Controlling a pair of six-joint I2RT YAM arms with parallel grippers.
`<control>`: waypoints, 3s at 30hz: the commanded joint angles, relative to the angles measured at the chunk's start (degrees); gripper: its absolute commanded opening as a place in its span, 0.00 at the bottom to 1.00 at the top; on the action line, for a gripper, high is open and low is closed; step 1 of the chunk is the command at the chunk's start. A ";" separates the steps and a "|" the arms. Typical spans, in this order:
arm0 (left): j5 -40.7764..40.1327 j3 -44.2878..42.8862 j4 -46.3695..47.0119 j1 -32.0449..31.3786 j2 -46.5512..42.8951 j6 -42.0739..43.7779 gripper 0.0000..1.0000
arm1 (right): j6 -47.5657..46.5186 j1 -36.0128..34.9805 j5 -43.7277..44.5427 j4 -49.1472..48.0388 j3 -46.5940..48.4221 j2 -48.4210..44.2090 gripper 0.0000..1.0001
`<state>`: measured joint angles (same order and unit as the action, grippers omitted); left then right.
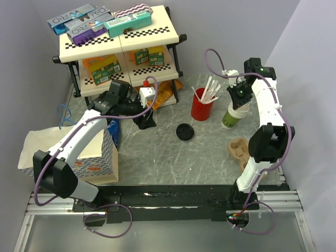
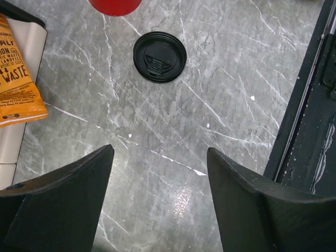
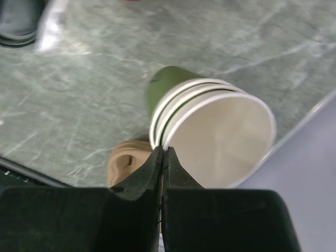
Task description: Pack the takeout coffee
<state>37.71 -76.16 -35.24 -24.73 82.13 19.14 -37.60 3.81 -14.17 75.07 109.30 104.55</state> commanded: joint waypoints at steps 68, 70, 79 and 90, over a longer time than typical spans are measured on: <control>-23.05 8.66 31.55 7.50 -21.84 -30.30 0.86 | -11.00 -58.66 7.68 -28.59 -32.56 -18.51 0.00; -22.25 8.31 31.99 7.50 -21.40 -30.12 0.86 | -11.09 -58.31 7.23 -28.14 -34.05 -19.21 0.00; -16.19 5.41 32.43 7.33 -17.79 -29.33 0.85 | -13.81 -56.55 3.63 -27.25 -42.14 -25.27 0.00; -15.30 4.71 33.13 7.33 -14.98 -28.63 0.84 | -10.91 -55.67 0.64 -26.64 -42.76 -24.40 0.22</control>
<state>20.73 -68.73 -4.82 -17.43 66.70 -10.68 -49.01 -52.56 -11.22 48.45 66.08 81.19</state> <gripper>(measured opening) 0.843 0.183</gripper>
